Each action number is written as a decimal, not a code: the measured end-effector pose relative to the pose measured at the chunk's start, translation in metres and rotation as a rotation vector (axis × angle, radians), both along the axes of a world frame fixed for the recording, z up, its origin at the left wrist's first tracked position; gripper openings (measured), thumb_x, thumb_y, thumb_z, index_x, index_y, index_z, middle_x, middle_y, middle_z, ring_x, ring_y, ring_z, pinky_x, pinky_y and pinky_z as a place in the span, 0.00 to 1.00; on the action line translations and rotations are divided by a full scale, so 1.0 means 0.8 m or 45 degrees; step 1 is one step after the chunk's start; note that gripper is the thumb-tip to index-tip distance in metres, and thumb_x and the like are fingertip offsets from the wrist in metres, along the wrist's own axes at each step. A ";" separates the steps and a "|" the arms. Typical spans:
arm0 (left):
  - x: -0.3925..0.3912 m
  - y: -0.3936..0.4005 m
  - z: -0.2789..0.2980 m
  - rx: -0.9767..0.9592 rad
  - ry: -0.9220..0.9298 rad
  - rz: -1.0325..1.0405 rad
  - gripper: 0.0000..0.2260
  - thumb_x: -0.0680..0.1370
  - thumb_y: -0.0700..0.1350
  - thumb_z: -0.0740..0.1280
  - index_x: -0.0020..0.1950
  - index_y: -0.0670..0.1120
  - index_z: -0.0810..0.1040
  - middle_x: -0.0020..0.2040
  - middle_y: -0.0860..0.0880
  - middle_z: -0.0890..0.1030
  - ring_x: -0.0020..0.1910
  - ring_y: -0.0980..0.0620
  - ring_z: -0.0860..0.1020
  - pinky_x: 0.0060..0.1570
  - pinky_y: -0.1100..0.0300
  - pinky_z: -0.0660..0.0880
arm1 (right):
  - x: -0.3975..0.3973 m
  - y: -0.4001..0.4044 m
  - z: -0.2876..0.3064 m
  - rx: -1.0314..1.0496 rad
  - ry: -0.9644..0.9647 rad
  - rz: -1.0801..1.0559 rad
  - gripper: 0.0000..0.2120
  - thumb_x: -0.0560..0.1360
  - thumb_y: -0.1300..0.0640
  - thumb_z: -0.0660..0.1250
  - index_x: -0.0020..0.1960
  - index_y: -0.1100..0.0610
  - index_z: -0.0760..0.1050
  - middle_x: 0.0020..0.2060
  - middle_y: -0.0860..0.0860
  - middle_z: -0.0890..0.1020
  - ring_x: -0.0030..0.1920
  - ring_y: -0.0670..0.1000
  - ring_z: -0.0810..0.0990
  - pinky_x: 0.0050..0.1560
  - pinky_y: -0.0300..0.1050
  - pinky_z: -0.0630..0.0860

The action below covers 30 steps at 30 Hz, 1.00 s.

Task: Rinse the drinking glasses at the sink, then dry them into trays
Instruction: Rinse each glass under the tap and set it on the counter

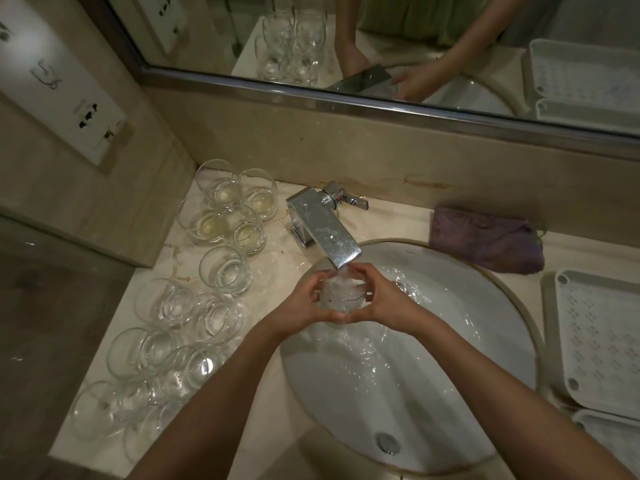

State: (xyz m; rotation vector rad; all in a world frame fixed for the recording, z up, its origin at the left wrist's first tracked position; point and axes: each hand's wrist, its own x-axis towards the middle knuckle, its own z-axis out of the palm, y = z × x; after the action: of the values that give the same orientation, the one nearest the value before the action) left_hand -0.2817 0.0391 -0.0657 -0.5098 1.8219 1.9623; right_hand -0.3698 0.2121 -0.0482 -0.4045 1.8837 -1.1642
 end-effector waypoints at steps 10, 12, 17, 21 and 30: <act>-0.009 0.021 0.002 -0.029 0.070 0.272 0.32 0.64 0.34 0.79 0.63 0.50 0.72 0.62 0.45 0.78 0.57 0.53 0.80 0.51 0.63 0.77 | -0.001 0.004 0.001 -0.055 -0.146 -0.198 0.41 0.67 0.67 0.77 0.74 0.56 0.60 0.69 0.46 0.69 0.63 0.48 0.73 0.58 0.41 0.76; -0.010 0.027 0.002 -0.106 0.103 0.288 0.31 0.61 0.40 0.80 0.60 0.55 0.73 0.59 0.48 0.80 0.56 0.52 0.80 0.53 0.59 0.78 | -0.004 0.011 -0.001 -0.061 -0.175 -0.168 0.39 0.69 0.69 0.74 0.74 0.55 0.59 0.70 0.47 0.68 0.66 0.50 0.72 0.56 0.41 0.77; -0.008 0.026 -0.003 -0.407 0.045 0.300 0.35 0.60 0.46 0.81 0.62 0.55 0.68 0.61 0.50 0.76 0.59 0.52 0.76 0.60 0.56 0.75 | -0.004 0.034 -0.008 -0.005 -0.160 -0.178 0.35 0.73 0.74 0.66 0.74 0.54 0.58 0.72 0.47 0.66 0.69 0.52 0.69 0.54 0.42 0.78; -0.002 0.034 0.009 -0.625 0.118 0.193 0.35 0.62 0.47 0.81 0.63 0.53 0.67 0.60 0.51 0.74 0.60 0.53 0.74 0.61 0.53 0.74 | 0.001 0.041 -0.009 0.037 -0.118 -0.215 0.32 0.73 0.74 0.65 0.73 0.57 0.61 0.69 0.49 0.70 0.67 0.53 0.72 0.54 0.41 0.76; 0.016 0.047 0.068 -1.426 0.189 -0.411 0.36 0.70 0.58 0.71 0.73 0.49 0.62 0.70 0.49 0.69 0.66 0.47 0.70 0.63 0.53 0.61 | 0.014 0.055 0.017 0.109 0.084 -0.149 0.25 0.73 0.74 0.62 0.64 0.51 0.67 0.61 0.51 0.76 0.58 0.52 0.76 0.56 0.48 0.76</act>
State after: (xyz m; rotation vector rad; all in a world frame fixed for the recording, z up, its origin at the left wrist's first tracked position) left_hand -0.2688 0.0767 -0.0110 -0.3254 2.7754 0.6433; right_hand -0.3583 0.2562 -0.0347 -0.2914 2.0298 -1.1537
